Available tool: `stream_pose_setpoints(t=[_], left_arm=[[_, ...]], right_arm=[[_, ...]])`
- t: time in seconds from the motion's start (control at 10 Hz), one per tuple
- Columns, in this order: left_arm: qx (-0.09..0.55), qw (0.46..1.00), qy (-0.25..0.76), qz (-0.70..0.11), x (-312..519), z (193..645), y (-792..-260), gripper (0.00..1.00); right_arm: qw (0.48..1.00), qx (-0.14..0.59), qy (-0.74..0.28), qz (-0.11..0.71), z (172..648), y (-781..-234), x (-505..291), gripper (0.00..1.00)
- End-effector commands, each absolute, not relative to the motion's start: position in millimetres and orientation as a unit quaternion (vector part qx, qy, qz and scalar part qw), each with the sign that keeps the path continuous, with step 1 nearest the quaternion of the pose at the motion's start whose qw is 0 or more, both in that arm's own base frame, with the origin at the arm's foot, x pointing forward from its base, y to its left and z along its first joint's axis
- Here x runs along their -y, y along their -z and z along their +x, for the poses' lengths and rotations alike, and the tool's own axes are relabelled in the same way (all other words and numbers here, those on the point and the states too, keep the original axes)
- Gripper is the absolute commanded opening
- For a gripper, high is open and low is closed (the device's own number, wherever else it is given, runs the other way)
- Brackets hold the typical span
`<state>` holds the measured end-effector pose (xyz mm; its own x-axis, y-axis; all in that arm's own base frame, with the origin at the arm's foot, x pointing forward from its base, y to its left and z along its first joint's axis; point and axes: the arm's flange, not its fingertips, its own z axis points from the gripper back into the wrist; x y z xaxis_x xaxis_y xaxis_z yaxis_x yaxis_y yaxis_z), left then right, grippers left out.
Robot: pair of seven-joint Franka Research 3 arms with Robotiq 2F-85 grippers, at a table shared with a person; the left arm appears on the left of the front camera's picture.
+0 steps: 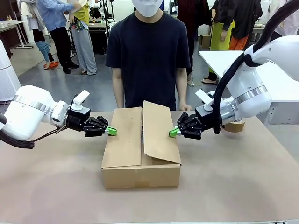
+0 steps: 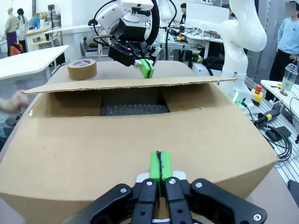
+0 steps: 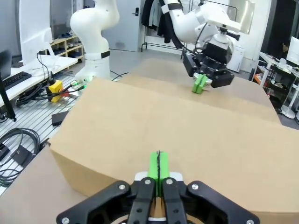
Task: Wrap the clocks to prevent damage.
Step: Push the left (or right) flap of the Package Box to close it.
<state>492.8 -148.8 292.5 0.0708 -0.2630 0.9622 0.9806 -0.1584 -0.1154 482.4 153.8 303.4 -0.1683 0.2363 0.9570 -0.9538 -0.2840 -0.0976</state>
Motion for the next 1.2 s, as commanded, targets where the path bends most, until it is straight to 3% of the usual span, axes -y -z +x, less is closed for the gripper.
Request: stream_pose_setpoints(t=[0.0, 1.1], left_arm=[[0.361, 0.544, 0.572, -0.496, 151, 494, -289, 0.01], [0.361, 0.544, 0.572, -0.496, 151, 494, -289, 0.01]], right_arm=[[0.459, 0.419, -0.651, 0.436, 494, -295, -160, 0.01], [0.509, 0.42, -0.619, 0.425, 530, -257, -125, 0.01]])
